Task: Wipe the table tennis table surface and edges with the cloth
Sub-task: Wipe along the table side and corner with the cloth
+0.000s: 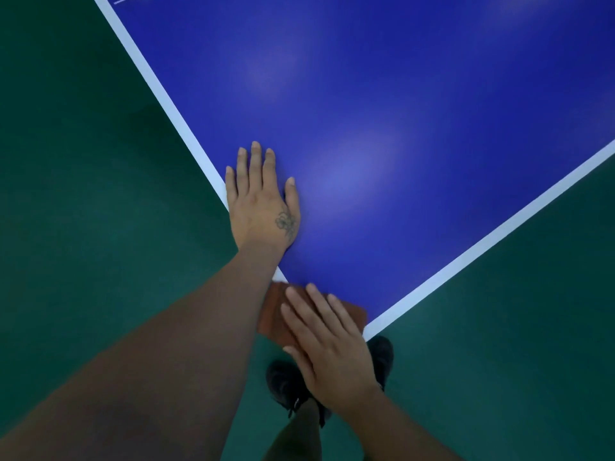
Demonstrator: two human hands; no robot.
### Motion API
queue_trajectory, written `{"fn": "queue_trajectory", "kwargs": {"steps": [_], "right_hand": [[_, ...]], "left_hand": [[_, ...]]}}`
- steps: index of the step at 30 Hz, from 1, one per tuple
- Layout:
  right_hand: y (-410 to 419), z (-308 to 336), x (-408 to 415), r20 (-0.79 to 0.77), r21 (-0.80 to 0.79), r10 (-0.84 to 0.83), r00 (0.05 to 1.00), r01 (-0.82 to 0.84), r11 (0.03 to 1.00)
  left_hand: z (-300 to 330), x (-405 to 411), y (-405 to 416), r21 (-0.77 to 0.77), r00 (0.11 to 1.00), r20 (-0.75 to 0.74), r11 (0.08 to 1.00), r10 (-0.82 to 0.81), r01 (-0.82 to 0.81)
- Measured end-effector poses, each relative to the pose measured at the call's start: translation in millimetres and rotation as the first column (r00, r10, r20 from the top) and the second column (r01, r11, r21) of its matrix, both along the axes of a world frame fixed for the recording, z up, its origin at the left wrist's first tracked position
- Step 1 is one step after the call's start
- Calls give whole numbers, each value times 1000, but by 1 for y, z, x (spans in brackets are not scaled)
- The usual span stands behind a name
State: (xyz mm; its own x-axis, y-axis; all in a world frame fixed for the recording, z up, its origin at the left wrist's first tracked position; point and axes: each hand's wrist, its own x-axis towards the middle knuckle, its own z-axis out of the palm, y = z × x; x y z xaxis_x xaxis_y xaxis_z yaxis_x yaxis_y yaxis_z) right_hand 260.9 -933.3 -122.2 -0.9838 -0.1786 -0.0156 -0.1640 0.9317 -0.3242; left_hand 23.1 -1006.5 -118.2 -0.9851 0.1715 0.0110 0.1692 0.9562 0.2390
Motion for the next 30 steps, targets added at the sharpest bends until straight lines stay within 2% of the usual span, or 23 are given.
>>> {"fn": "queue_trajectory", "kwargs": {"steps": [2, 4, 6, 8, 10, 12, 16, 19, 22, 26, 30], "right_hand": [[8, 3, -3, -33, -70, 92, 995, -94, 993], [22, 11, -17, -95, -218, 70, 993, -90, 972], [45, 20, -43, -166, -341, -97, 981, 36, 939], [76, 26, -79, -158, -398, -330, 931, 246, 884], [106, 28, -121, -120, -397, -511, 851, 431, 811], [129, 24, -162, -133, -317, -560, 818, 500, 806], [141, 9, -206, -66, 28, -510, 858, 513, 858], [118, 7, -199, -50, 127, -453, 890, 455, 881], [70, 7, -186, -45, 116, -331, 943, 333, 936], [0, 7, -178, -13, 31, -59, 998, 59, 998], [-25, 5, -185, -25, -62, 145, 989, -147, 987]], "left_hand": [[0, 1, 0, 7, 1000, -2, 1000, 1, -1], [-1, 0, 0, 21, 1000, -7, 1000, -3, 3], [-1, -1, 0, 44, 1000, -17, 999, -1, 2], [-1, -1, 0, 77, 1000, -25, 997, 13, -11], [-2, 0, 0, 101, 999, -29, 995, 18, -15], [-2, 0, 0, 114, 999, -37, 993, 12, -8], [0, 0, -1, 157, 999, -36, 988, 15, -10], [5, 3, -5, 324, 999, -33, 946, 28, -15], [16, 4, -23, 422, 997, -5, 904, 80, -70], [32, 3, -64, 361, 967, 137, 898, 217, -252], [39, 6, -97, 273, 933, 263, 909, 246, -316]]}}
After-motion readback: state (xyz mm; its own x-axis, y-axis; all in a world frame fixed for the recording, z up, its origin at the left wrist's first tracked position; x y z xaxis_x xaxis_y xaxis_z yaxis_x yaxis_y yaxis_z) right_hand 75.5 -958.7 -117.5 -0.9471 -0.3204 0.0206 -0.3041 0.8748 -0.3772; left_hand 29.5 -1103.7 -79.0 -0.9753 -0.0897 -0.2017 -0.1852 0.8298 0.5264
